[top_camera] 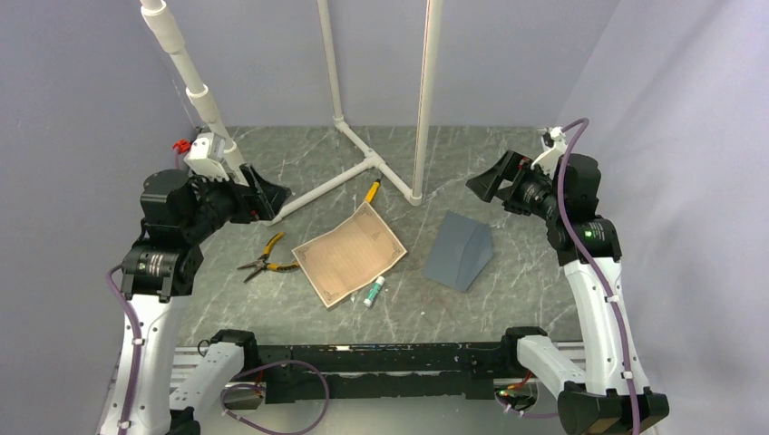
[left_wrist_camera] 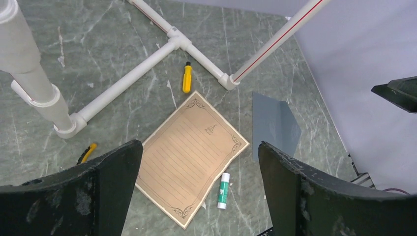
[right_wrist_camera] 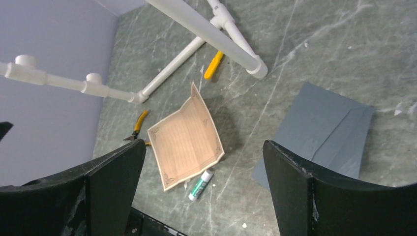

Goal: Place the letter into the envelope and seal it

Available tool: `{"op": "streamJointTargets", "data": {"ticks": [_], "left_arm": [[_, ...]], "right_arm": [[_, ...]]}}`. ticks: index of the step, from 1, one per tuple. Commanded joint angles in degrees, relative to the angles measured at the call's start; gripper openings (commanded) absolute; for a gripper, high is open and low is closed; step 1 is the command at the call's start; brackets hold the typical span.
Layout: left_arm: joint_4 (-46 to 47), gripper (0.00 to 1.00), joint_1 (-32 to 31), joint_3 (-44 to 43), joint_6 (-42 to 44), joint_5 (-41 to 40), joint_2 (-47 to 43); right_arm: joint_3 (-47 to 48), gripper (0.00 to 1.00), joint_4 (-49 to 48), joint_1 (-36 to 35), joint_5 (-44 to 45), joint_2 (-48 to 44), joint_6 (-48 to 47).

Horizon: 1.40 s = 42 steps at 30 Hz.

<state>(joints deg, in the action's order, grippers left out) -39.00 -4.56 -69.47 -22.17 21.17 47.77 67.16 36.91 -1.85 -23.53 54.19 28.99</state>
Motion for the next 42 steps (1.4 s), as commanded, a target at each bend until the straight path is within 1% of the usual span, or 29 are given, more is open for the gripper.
{"op": "streamJointTargets", "data": {"ticks": [1, 6, 11, 18, 21, 23, 26, 28, 31, 35, 39, 42], "left_arm": [[1.8, 0.93, 0.2, -1.3, 1.0, -1.5, -0.8], [2.5, 0.93, 0.2, -1.2, 1.3, -1.1, -0.7], [3.5, 0.93, 0.2, -0.7, 1.2, -0.2, 0.0], [5.3, 0.93, 0.2, 2.2, -1.2, 1.6, 1.7], [7.7, 0.93, 0.2, 5.1, -3.8, 5.4, 2.7], [10.4, 0.93, 0.2, 8.5, -6.2, 8.1, 3.5], [15.2, 0.91, -0.1, 14.3, -10.5, 11.4, 4.7], [18.0, 0.89, -0.9, 18.2, -13.2, 11.4, 5.5], [21.2, 0.86, -3.5, 23.6, -15.8, 8.6, 6.8], [24.9, 0.77, -9.9, 29.7, -17.8, 0.8, 8.6], [29.6, 0.72, -16.8, 34.8, -20.2, -6.4, 11.2], [30.8, 0.69, -20.5, 37.4, -21.3, -12.8, 11.9]], "right_arm": [[0.2, 0.95, -0.6, 0.0, 1.3, -0.8, -1.1], [-0.2, 0.96, -1.1, 0.0, 0.8, 0.2, -1.2], [-0.5, 0.97, -0.8, 0.0, 2.1, 1.4, -1.1], [-4.9, 0.99, -4.0, -0.5, 0.0, 3.9, -0.6], [-9.0, 0.98, -9.4, -3.3, 0.8, 5.6, 1.4], [-12.6, 0.97, -14.7, -6.8, 1.2, 7.0, 2.9], [-17.8, 0.93, -23.4, -12.1, 0.7, 10.7, 4.1], [-20.1, 0.90, -27.2, -15.3, 2.9, 13.5, 4.0], [-22.3, 0.87, -31.5, -19.0, 3.2, 18.6, 1.4], [-21.4, 0.80, -32.0, -23.0, 3.9, 24.2, -2.0], [-20.8, 0.70, -32.9, -24.7, 3.3, 27.7, -1.4], [-20.4, 0.67, -33.8, -24.9, 3.0, 29.7, -0.2]]}}
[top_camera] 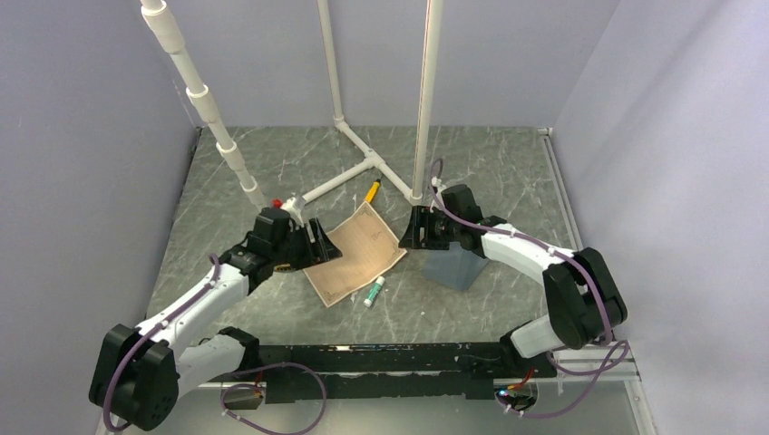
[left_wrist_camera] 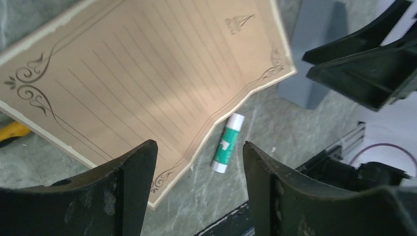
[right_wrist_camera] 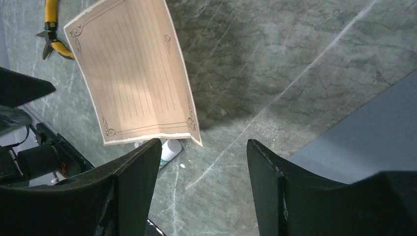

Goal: Place the letter into the envelope and seal it

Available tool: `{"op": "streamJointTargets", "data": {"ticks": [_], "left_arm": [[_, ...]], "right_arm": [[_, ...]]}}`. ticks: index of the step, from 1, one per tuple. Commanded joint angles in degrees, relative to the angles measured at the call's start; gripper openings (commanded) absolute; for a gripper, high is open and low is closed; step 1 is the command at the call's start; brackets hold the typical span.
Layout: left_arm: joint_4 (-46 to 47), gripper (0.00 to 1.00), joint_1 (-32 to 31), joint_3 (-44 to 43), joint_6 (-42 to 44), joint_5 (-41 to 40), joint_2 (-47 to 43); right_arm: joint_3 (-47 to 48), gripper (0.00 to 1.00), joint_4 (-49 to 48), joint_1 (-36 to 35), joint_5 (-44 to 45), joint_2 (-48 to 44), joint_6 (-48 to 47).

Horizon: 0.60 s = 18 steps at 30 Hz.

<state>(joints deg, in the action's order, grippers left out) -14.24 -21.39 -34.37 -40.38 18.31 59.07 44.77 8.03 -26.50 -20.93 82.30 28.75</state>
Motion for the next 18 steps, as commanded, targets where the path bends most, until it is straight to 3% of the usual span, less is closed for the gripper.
{"op": "streamJointTargets", "data": {"ticks": [1, 5, 11, 14, 17, 18], "left_arm": [[6.3, 0.68, -4.4, 3.4, -3.4, -11.1, 0.6], [7.5, 0.66, -6.1, 6.5, -3.7, -12.8, -0.2], [7.6, 0.55, -6.3, 9.8, -6.0, -13.2, -1.3], [6.5, 0.51, -6.3, 9.9, -5.8, -14.0, -2.6], [2.5, 0.55, -6.3, 6.8, -3.6, -15.6, -4.9], [0.9, 0.59, -6.3, 5.3, -2.9, -16.3, -5.4]], "right_arm": [[2.4, 0.67, -5.1, -0.3, 0.1, 2.4, 0.7], [4.0, 0.63, -6.3, -1.5, -0.9, 6.1, 5.3], [5.6, 0.47, -11.2, -5.5, -0.8, 11.2, 11.7], [6.6, 0.26, -10.9, -7.0, 2.4, 11.5, 12.7], [5.7, 0.00, -11.0, -7.6, 5.3, 8.6, 12.4], [5.4, 0.00, -11.0, -7.7, 5.8, 7.3, 11.5]]}}
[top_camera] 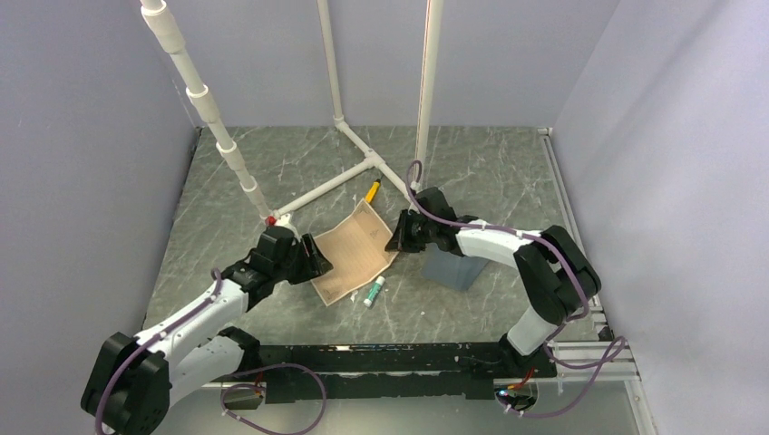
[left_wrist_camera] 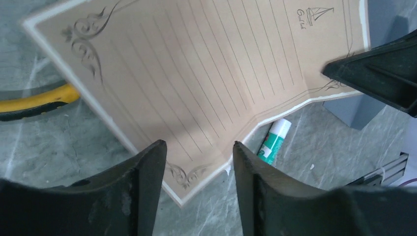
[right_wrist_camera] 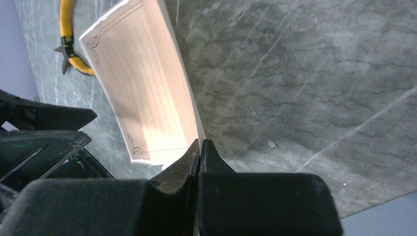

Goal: Place the letter into the envelope and seal it

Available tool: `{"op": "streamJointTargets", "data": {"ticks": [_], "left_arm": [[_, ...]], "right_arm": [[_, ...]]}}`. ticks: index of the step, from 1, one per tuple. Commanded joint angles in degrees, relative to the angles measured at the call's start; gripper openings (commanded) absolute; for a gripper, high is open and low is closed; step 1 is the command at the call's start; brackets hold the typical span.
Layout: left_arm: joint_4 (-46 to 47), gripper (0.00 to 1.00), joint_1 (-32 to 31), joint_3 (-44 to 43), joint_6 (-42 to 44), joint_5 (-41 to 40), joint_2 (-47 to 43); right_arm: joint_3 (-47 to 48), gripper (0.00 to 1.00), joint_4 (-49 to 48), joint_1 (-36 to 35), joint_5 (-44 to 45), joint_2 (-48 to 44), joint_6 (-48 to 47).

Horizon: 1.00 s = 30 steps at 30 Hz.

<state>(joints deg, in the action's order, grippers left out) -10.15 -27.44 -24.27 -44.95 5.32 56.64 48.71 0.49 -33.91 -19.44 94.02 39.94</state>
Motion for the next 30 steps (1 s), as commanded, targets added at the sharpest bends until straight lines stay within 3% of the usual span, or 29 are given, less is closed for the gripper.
{"op": "streamJointTargets", "data": {"ticks": [1, 9, 14, 19, 22, 27, 30], "left_arm": [[-4.8, 0.63, -0.2, -6.5, 2.7, -3.7, -3.5], [-13.1, 0.92, -0.1, -23.6, 13.0, -1.0, -2.6], [-21.4, 0.93, 0.1, -41.5, 18.1, -0.5, 4.4], [-24.9, 0.92, 0.9, -53.2, 25.1, 12.6, 11.2], [-28.4, 0.93, 1.8, -60.5, 28.7, 12.0, 15.3], [-28.1, 0.93, 7.6, -66.6, 35.3, 24.3, 19.9], [-28.0, 0.93, 8.3, -67.7, 39.1, 25.8, 20.4]], "right_arm": [[1.3, 0.00, -3.2, -0.3, 4.6, -6.0, -0.9], [8.1, 0.00, 6.8, -0.3, -0.3, -17.7, -14.8], [16.0, 0.00, 14.9, -0.2, -5.1, -23.9, -24.1], [21.9, 0.00, 21.7, 0.2, -7.2, -29.9, -32.0], [26.4, 0.00, 26.5, 0.4, -7.8, -31.3, -35.2], [31.6, 0.00, 33.2, 0.8, -7.5, -33.1, -40.2], [32.2, 0.00, 35.1, 0.9, -7.4, -35.5, -42.8]]}}
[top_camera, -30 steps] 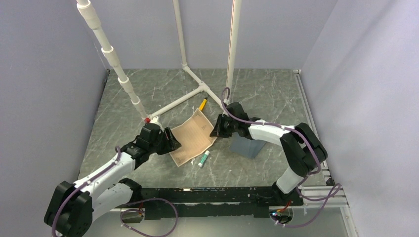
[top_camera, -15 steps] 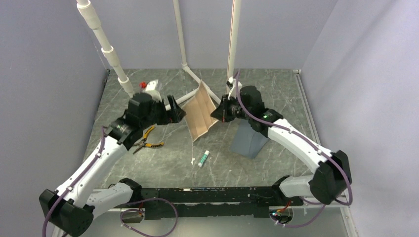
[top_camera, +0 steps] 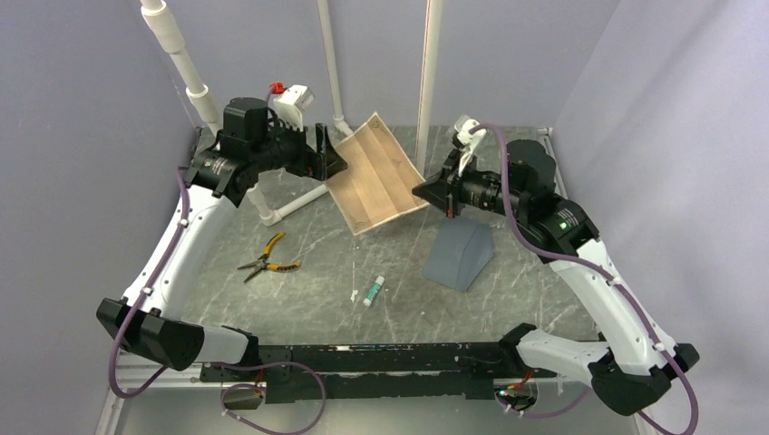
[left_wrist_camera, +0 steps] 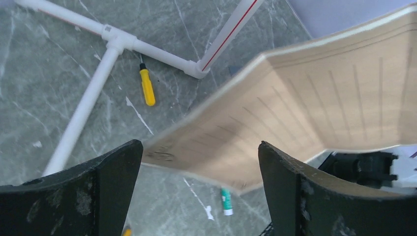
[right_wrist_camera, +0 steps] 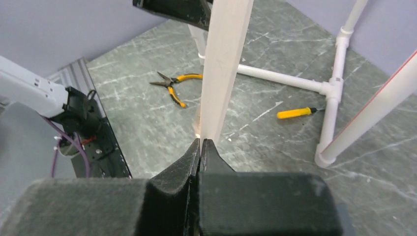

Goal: Place the letter into the envelope and seal it

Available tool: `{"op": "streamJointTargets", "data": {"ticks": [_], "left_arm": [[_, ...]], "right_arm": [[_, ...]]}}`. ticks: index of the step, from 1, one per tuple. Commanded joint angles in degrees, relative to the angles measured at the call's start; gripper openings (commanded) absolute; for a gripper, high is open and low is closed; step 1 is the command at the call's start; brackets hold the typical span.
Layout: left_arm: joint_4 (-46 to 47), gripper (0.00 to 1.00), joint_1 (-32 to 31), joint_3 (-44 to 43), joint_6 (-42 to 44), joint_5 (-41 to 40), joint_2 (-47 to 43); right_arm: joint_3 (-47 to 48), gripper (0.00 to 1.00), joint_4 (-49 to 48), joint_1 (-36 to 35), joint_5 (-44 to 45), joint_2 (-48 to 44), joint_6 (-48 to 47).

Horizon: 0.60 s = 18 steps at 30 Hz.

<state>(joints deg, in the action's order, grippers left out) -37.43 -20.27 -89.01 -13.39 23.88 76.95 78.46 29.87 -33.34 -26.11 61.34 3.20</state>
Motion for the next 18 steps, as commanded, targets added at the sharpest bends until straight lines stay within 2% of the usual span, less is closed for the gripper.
{"op": "streamJointTargets", "data": {"ticks": [1, 10, 14, 18], "left_arm": [[0.0, 0.93, 1.2, -2.6, 8.3, 6.8, -0.1], [3.5, 0.90, 1.4, -0.1, 17.2, 23.0, -1.2], [4.0, 0.83, 1.4, 1.9, 20.1, 26.6, -2.9], [6.9, 0.70, 1.4, 4.7, 20.1, 30.2, -5.9]], "right_arm": [[2.4, 0.00, 6.0, 0.3, -0.6, -3.8, -6.5], [2.9, 0.00, 7.2, 0.3, -1.4, -6.0, -8.1], [1.5, 0.00, 5.8, 0.3, -3.6, -7.0, -8.5], [0.7, 0.00, 4.9, 0.4, -4.0, -7.4, -8.7]]}}
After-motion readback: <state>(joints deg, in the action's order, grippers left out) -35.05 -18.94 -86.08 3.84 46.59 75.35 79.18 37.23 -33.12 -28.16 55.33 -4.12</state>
